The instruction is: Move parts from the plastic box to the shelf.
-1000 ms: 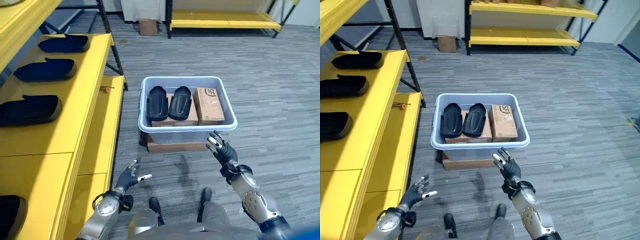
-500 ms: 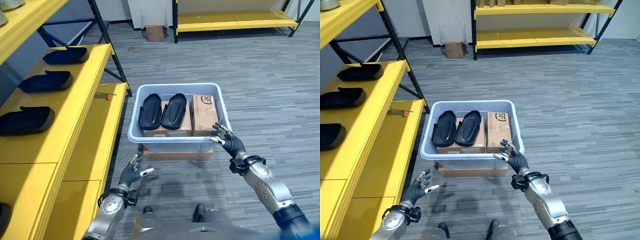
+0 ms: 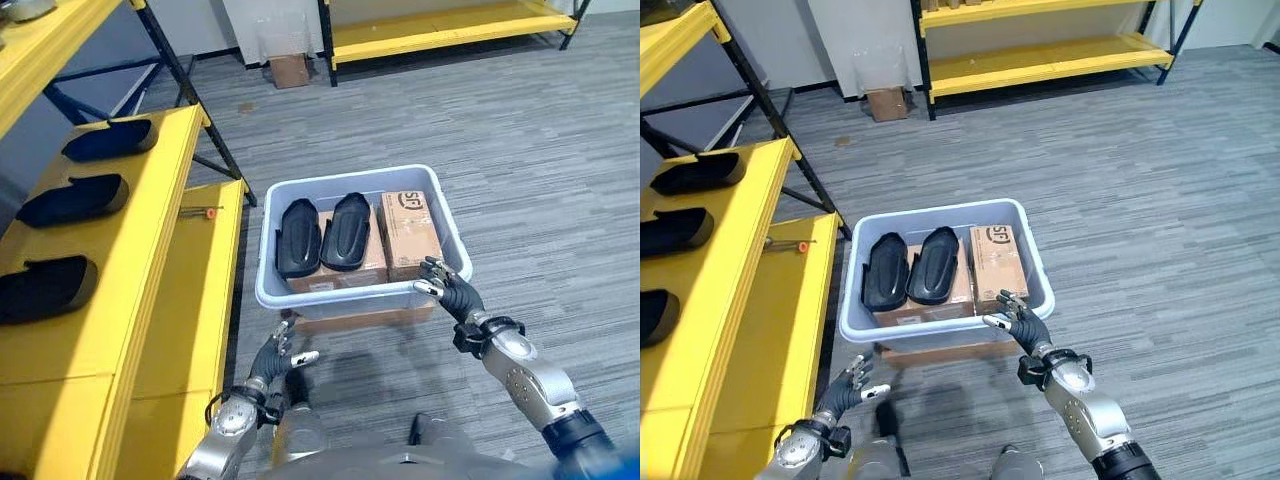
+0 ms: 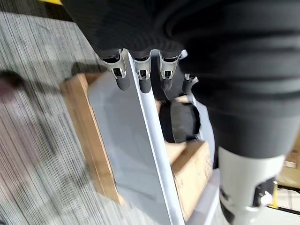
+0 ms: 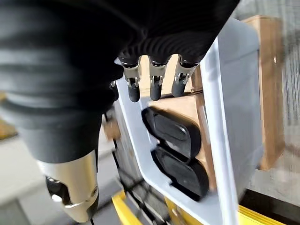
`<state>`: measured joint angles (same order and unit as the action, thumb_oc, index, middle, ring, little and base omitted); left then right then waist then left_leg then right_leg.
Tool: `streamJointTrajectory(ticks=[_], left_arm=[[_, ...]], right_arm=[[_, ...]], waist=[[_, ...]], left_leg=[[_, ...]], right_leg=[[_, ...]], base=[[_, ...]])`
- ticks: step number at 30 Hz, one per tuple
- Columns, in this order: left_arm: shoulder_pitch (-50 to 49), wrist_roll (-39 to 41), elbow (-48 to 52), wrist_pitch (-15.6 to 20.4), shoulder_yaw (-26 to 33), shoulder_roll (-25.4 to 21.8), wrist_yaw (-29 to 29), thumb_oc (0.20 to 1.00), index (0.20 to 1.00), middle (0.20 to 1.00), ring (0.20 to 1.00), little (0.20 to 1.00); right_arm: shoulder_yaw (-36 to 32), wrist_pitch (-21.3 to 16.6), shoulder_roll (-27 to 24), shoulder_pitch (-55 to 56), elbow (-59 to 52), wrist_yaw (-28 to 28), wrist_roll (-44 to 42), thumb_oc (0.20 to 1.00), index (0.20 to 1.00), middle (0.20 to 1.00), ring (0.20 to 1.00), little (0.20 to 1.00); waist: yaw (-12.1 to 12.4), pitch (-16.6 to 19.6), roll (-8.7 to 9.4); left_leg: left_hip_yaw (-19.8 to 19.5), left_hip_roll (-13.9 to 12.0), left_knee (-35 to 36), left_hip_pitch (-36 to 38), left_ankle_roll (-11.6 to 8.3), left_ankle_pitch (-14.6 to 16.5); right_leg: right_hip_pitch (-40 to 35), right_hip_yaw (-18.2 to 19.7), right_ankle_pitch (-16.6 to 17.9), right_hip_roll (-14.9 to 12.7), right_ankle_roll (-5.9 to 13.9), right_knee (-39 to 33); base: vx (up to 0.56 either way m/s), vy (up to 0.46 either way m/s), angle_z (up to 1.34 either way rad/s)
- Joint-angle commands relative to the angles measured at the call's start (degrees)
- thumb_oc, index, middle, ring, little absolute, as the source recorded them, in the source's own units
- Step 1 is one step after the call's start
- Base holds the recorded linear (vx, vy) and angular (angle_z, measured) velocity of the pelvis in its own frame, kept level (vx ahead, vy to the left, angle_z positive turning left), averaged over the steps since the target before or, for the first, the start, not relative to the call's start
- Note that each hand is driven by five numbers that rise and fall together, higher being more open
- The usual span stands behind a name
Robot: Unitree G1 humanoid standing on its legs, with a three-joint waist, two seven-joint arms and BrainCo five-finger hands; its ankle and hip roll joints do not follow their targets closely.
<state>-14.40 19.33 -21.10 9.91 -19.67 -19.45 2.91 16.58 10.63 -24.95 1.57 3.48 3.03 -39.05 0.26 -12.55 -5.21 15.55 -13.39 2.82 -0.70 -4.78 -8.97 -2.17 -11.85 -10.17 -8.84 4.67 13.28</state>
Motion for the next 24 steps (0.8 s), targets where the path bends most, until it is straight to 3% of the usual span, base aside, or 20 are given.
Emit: streamJointTrajectory(ticks=[1, 3, 4, 8, 13, 16, 17, 18, 19, 20, 22, 24], left_arm=[[2.78, -0.81, 4.65, 4.28, 2.49, -2.61, -0.01, 1.0, 1.0, 1.0, 1.0, 1.0], [3.77, -2.35, 4.42, 2.81, 1.76, -3.02, -0.26, 1.0, 1.0, 1.0, 1.0, 1.0], [4.13, -5.01, 2.91, 3.15, 0.67, -3.49, 2.57, 1.0, 1.0, 1.0, 1.0, 1.0], [5.81, -2.98, 3.88, 2.65, 0.47, -3.87, 2.85, 1.0, 1.0, 1.0, 1.0, 1.0], [6.67, -4.06, 5.64, 3.72, 0.9, -4.73, 5.12, 1.0, 1.0, 1.0, 1.0, 1.0], [8.09, -4.26, 4.93, 2.46, 0.3, -4.02, 4.42, 1.0, 1.0, 1.0, 1.0, 1.0], [8.13, -4.25, 4.73, 2.36, -0.07, -3.64, 4.08, 1.0, 1.0, 1.0, 1.0, 1.0], [7.48, -4.61, 4.83, 2.53, -0.43, -3.4, 4.12, 1.0, 1.0, 1.0, 1.0, 1.0], [7.11, -4.4, 5.45, 2.51, -0.35, -3.56, 4.21, 1.0, 1.0, 1.0, 1.0, 1.0], [6.97, -3.69, 6.43, 1.97, -0.24, -3.76, 4.78, 1.0, 1.0, 1.0, 1.0, 1.0], [7.28, -3.28, 6.75, 1.65, -0.4, -3.87, 6.04, 1.0, 1.0, 1.0, 1.0, 1.0], [7.79, -2.77, 6.87, 1.9, -0.61, -3.83, 7.89, 1.0, 1.0, 1.0, 1.0, 1.0]], right_arm=[[-0.42, -5.79, 2.02, -2.32, -4.17, 1.48, -1.98, 1.0, 1.0, 1.0, 1.0, 1.0], [-0.79, -7.68, 2.52, -1.36, -4.69, 3.14, -2.34, 1.0, 1.0, 1.0, 1.0, 1.0], [-1.58, -9.22, 3.21, -1.07, -4.27, 6.24, -3.05, 1.0, 1.0, 1.0, 1.0, 1.0], [-3.21, -9.42, 4.69, -0.76, -5.91, 7.38, -1.38, 1.0, 1.0, 1.0, 1.0, 1.0], [-6.2, -11.77, 4.18, -2.73, -5.99, 9.72, -1.67, 1.0, 1.0, 1.0, 1.0, 1.0], [-7.96, -11.08, 3.32, -4.56, -5.47, 10.57, -3.89, 1.0, 1.0, 1.0, 1.0, 1.0], [-8.34, -10.68, 3.14, -4.97, -5.34, 10.53, -4.52, 1.0, 1.0, 1.0, 1.0, 1.0], [-8.78, -9.58, 3.27, -5.65, -5.02, 10.4, -5.89, 1.0, 1.0, 1.0, 1.0, 1.0], [-9.03, -8.79, 3.38, -6.27, -4.72, 10.02, -6.71, 1.0, 1.0, 1.0, 1.0, 1.0], [-8.93, -7.92, 3.4, -7.28, -3.97, 8.95, -6.94, 1.0, 1.0, 1.0, 1.0, 1.0], [-8.68, -6.49, 4.11, -8.08, -3.16, 7.85, -5.7, 1.0, 1.0, 1.0, 1.0, 1.0], [-7.68, -5.63, 4.46, -8.3, -3.14, 7.2, -4.61, 1.0, 1.0, 1.0, 1.0, 1.0]], waist=[[-0.48, -0.09, 4.53], [-0.77, -0.1, 5.17], [-1.13, 0.05, 5.66], [-1.28, 0.37, 6.65], [0.37, 0.34, 8.34], [0.63, -0.51, 9.48], [0.6, -0.81, 9.54], [0.63, -1.24, 9.6], [0.84, -1.69, 9.79], [0.92, -2.62, 10.56], [0.78, -3.54, 10.78], [0.78, -3.75, 10.37]], left_leg=[[1.0, 1.19, -1.14, 1.73, -1.06, 1.28], [0.41, 2.46, -1.67, 2.63, -0.06, 2.86], [-0.26, 3.59, -1.94, 3.37, 0.99, 4.15], [0.01, 5.15, -0.46, 4.54, 2.76, 5.33], [0.46, 5.94, -1.85, 3.0, 4.27, 6.7], [0.17, 7.12, -2.0, 3.74, 6.4, 8.04], [-0.23, 7.23, -1.44, 4.54, 6.85, 8.33], [-0.44, 6.82, -0.65, 5.69, 6.36, 8.17], [-0.21, 6.1, -0.23, 6.4, 5.37, 7.88], [-0.04, 5.87, -0.93, 7.25, 4.77, 8.96], [0.02, 4.98, -1.95, 7.47, 4.46, 9.94], [-0.21, 3.31, -2.05, 6.24, 3.22, 8.87]], right_leg=[[-3.23, -3.69, 4.58, -0.12, -0.94, -4.31], [-2.83, -2.74, 5.24, -0.29, -0.23, -4.1], [-2.15, -1.1, 5.76, -0.35, 0.34, -3.74], [-1.75, 0.51, 6.39, -0.66, 1.6, -4.12], [-2.66, -0.5, 6.1, -0.59, 2.05, -3.59], [1.22, -0.7, 9.64, -1.55, 3.97, 6.95], [3.86, -0.1, 12.6, -1.63, 4.27, 9.65], [4.87, -0.37, 13.93, -2.11, 4.06, 7.66], [4.33, -1.54, 13.23, -2.21, 3.78, 1.3], [5.74, -2.4, 17.01, -3.65, 4.91, -1.61], [7.69, -1.18, 18.42, -4.69, 5.85, -1.25], [6.05, -0.98, 14.82, -2.87, 5.2, -4.59]], base=[[0.08, 0.134, -0.13], [0.15, 0.226, 0.12], [0.2, 0.3, 0.03], [0.11, 0.207, -0.06], [0.01, 0.107, -0.06], [0.04, 0.046, -0.01], [0.15, -0.06, -0.03], [0.16, -0.154, -0.19], [0.16, -0.262, -0.29], [0.09, -0.204, -0.2], [0.09, -0.192, -0.27], [0.01, -0.23, -0.07]])
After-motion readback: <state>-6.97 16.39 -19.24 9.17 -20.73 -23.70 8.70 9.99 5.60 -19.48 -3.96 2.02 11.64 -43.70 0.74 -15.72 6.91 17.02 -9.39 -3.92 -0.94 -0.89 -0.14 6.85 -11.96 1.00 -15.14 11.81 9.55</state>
